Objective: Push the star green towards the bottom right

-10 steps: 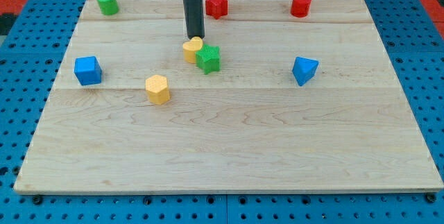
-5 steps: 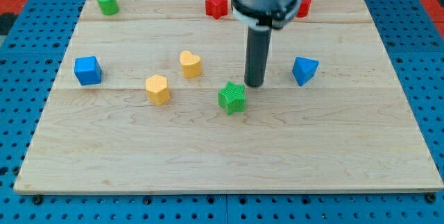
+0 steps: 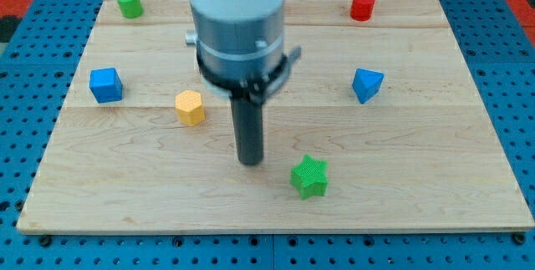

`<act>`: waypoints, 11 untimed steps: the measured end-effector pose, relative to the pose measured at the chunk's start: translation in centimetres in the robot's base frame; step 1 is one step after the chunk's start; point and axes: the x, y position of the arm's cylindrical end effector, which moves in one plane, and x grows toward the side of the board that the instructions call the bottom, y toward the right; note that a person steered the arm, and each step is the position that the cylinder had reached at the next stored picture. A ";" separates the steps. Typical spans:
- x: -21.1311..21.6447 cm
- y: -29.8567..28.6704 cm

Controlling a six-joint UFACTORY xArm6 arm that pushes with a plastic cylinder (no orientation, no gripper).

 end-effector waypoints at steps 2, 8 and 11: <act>1.3 10.8; -1.1 6.5; -0.8 5.5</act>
